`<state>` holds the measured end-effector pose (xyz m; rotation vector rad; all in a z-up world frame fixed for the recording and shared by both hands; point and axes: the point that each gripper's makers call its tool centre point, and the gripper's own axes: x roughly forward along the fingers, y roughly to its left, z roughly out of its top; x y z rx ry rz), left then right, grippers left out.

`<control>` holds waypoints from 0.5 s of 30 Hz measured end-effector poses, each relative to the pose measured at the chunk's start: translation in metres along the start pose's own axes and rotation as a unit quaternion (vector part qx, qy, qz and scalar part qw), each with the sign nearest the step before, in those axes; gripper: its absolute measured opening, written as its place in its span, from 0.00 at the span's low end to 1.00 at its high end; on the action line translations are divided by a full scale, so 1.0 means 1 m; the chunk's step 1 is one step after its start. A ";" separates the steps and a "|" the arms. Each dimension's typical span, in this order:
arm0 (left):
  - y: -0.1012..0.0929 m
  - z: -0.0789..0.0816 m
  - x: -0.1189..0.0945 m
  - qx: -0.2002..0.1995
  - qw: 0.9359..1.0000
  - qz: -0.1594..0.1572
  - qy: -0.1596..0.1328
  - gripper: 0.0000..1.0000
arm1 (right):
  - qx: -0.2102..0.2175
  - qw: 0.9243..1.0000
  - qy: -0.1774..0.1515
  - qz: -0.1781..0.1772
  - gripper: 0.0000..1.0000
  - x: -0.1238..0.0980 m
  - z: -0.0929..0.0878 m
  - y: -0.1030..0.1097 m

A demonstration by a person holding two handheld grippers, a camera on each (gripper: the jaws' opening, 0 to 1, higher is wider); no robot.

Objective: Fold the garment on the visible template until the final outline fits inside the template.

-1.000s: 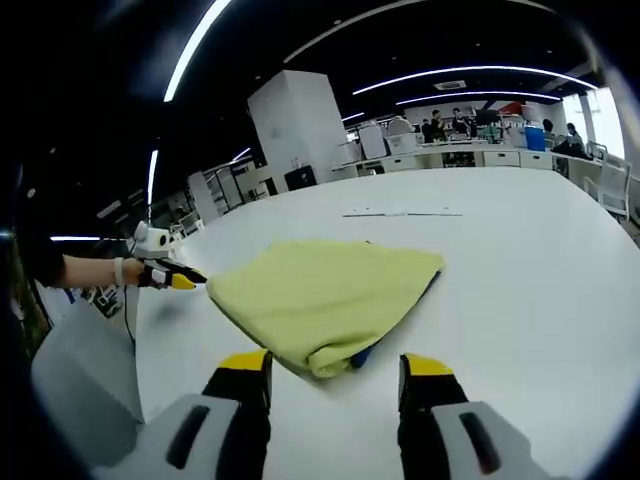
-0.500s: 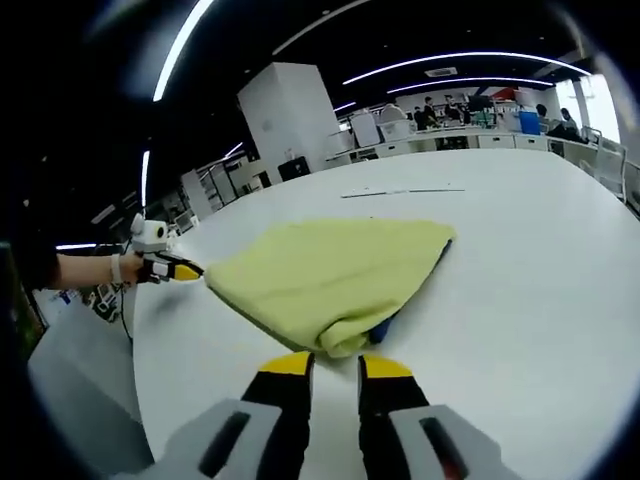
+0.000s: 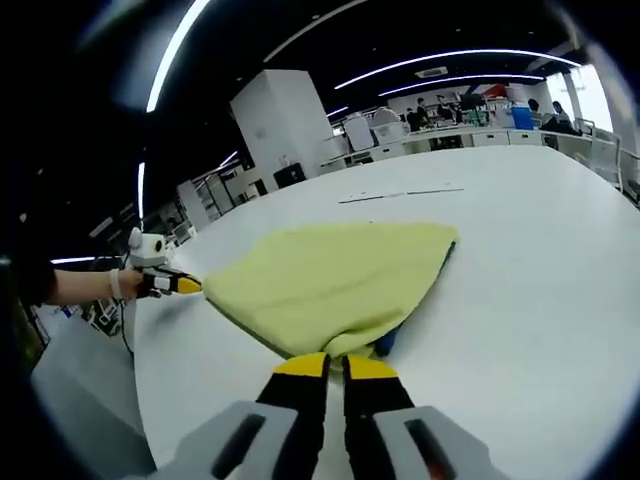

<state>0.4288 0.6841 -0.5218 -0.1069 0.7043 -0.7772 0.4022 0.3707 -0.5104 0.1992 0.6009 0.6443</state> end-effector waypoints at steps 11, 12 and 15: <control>0.002 -0.002 0.001 0.013 1.000 0.008 0.004 0.00 | -0.016 1.000 0.005 -0.005 0.00 0.001 0.002 -0.006; 0.003 -0.002 0.001 0.011 1.000 0.009 0.006 0.00 | -0.019 1.000 0.006 -0.005 0.00 -0.001 0.002 -0.007; 0.004 0.000 -0.001 0.007 1.000 0.011 0.004 0.00 | -0.029 1.000 0.009 -0.009 0.00 -0.008 0.002 -0.013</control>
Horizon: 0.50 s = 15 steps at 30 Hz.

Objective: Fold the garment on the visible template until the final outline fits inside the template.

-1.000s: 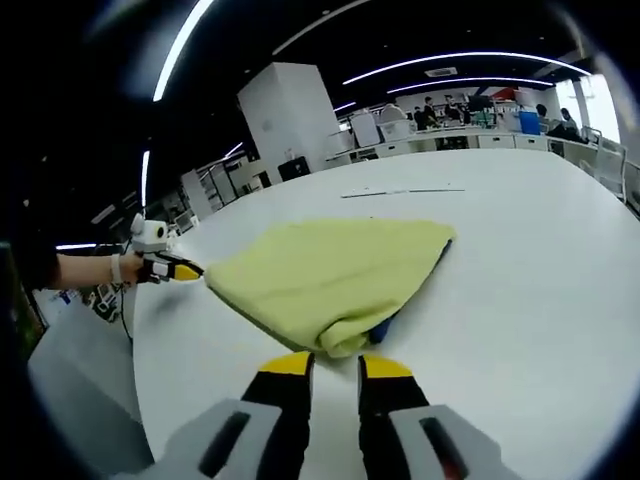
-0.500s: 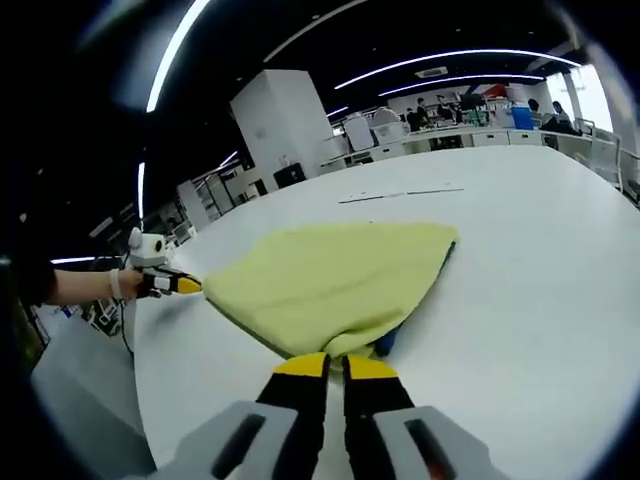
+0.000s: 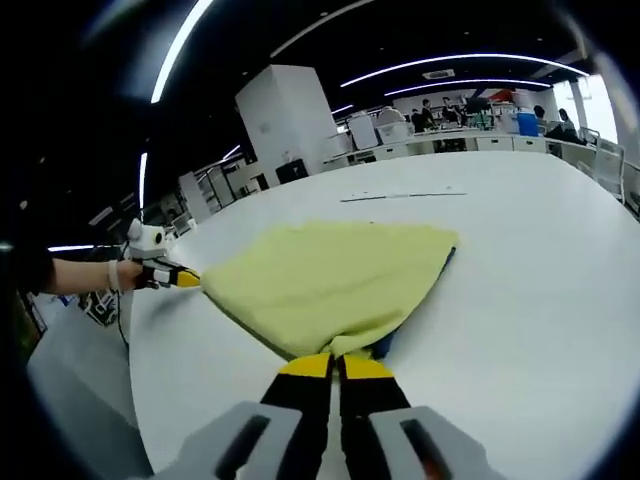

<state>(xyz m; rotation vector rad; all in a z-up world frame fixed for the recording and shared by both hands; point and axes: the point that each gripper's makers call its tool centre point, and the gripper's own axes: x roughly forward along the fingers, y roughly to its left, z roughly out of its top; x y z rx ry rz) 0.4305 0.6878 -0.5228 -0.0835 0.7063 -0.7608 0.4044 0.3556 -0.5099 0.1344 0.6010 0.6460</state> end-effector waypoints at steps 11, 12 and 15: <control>0.007 0.005 -0.006 -0.009 1.000 0.012 -0.005 0.00 | -0.010 0.999 0.018 0.028 0.00 -0.017 -0.002 -0.014; 0.006 0.003 -0.006 -0.011 1.000 0.011 -0.003 0.00 | -0.011 0.999 0.018 0.028 0.00 -0.017 -0.002 -0.015; 0.005 -0.003 -0.007 -0.004 1.000 0.011 0.006 0.00 | -0.024 0.998 0.029 0.047 0.00 -0.018 -0.006 -0.009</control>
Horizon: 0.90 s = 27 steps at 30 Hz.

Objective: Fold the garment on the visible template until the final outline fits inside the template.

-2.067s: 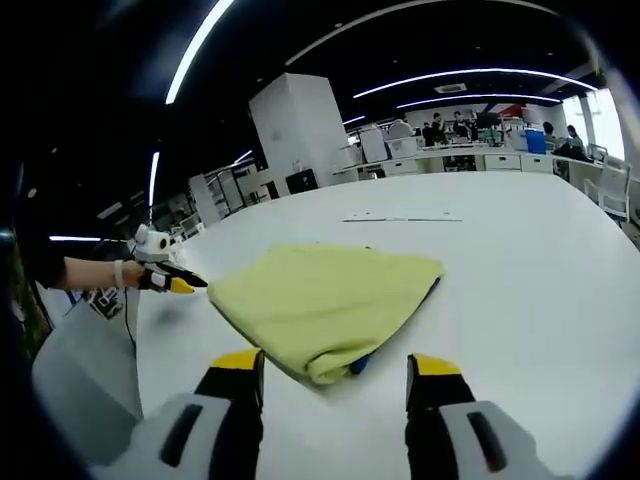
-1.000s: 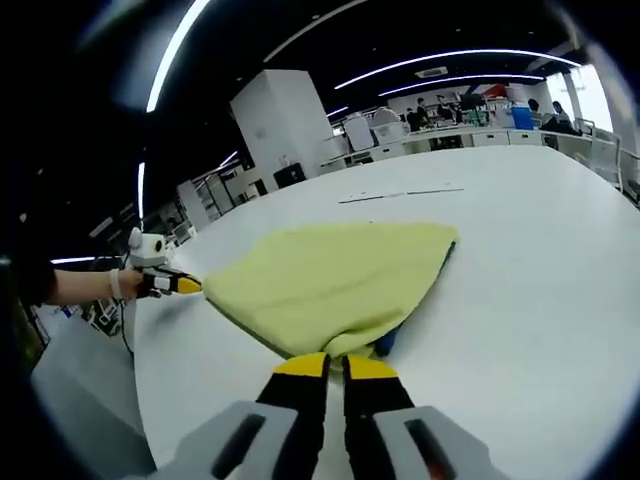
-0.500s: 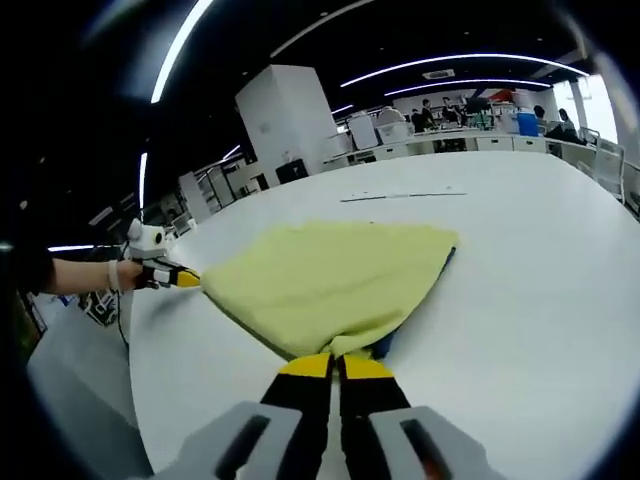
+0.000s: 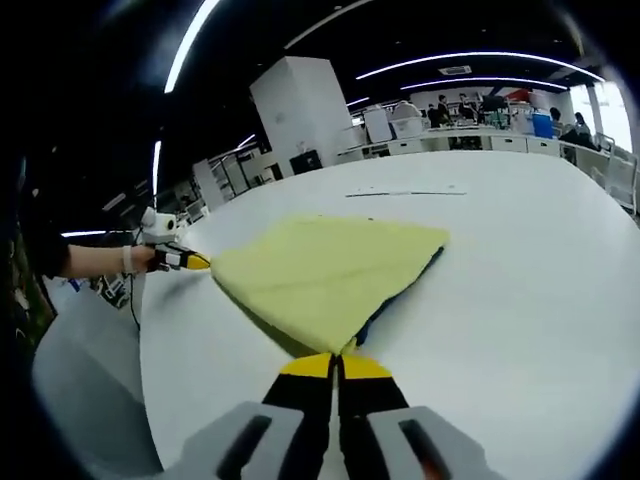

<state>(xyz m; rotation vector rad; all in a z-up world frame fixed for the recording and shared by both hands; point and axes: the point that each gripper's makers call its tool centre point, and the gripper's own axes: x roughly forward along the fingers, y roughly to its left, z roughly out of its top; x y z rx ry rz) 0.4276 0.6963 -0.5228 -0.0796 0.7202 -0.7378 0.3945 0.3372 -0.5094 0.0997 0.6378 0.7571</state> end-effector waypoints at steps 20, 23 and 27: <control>-0.037 -0.036 -0.019 -0.018 0.999 -0.039 0.027 0.00 | 0.006 1.000 0.017 0.012 0.00 -0.022 -0.031 0.019; -0.043 -0.041 -0.023 -0.016 0.998 -0.044 0.030 0.00 | 0.004 1.000 0.018 0.014 0.00 -0.028 -0.039 0.024; -0.052 -0.050 -0.027 -0.014 0.998 -0.052 0.038 0.00 | 0.014 1.000 0.016 0.016 0.00 -0.032 -0.044 0.026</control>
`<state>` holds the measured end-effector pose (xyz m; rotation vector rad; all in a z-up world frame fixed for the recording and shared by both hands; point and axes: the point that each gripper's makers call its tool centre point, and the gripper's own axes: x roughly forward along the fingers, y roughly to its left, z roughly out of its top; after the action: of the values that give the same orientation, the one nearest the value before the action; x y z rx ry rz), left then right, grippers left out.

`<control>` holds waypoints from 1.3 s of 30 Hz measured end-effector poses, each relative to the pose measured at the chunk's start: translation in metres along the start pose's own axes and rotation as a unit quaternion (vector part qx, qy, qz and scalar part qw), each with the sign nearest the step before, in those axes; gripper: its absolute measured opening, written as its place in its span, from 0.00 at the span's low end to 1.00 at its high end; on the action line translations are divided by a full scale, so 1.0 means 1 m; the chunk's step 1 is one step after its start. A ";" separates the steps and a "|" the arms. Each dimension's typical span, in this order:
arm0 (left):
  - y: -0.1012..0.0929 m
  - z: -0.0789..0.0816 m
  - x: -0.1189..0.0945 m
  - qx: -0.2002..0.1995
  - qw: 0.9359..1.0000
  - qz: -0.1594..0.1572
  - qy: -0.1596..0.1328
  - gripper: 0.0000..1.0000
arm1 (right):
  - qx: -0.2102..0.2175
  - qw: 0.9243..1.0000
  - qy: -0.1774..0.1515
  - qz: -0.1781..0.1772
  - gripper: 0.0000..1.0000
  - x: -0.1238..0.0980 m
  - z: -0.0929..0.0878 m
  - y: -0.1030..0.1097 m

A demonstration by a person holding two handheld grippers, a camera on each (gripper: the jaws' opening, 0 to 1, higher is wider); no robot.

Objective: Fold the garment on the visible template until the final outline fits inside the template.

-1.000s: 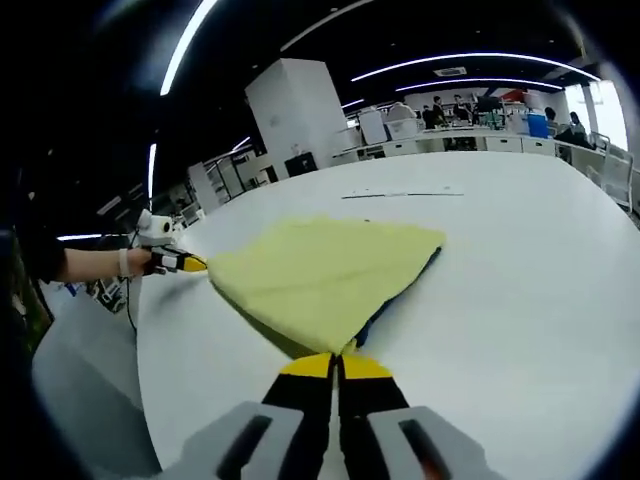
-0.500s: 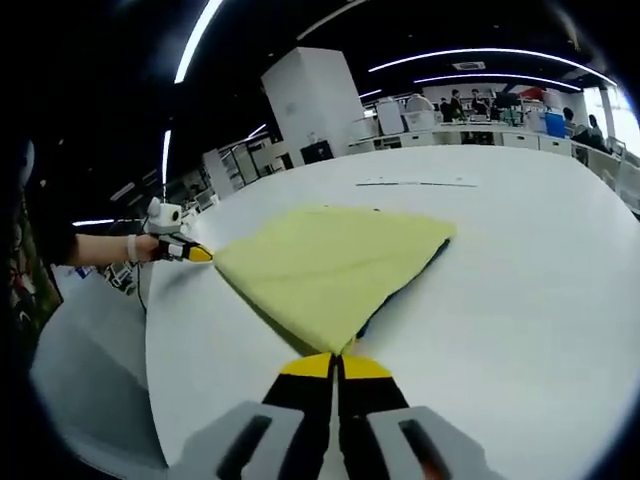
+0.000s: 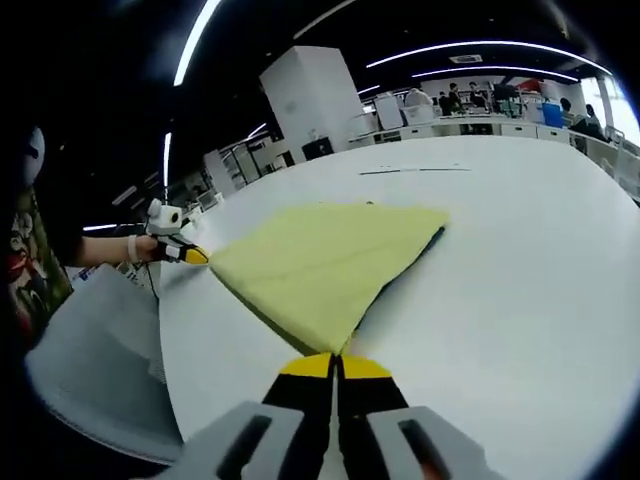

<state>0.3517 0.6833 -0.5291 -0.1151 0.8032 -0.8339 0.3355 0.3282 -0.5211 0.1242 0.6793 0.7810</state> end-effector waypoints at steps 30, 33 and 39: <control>-0.009 0.038 -0.016 0.066 0.995 0.027 -0.072 0.99 | -0.060 0.997 -0.017 -0.052 1.00 -0.017 0.022 0.003; -0.012 0.038 -0.014 0.069 0.995 0.021 -0.070 0.99 | -0.078 0.995 -0.015 -0.053 1.00 -0.018 0.022 0.003; -0.011 0.045 -0.013 0.071 0.994 0.033 -0.078 0.99 | -0.070 0.996 -0.018 -0.050 1.00 -0.019 0.024 -0.003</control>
<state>0.3694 0.6756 -0.4853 -0.0272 0.5961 -0.8059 0.3423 0.3167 -0.4931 -0.0227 0.5910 0.7252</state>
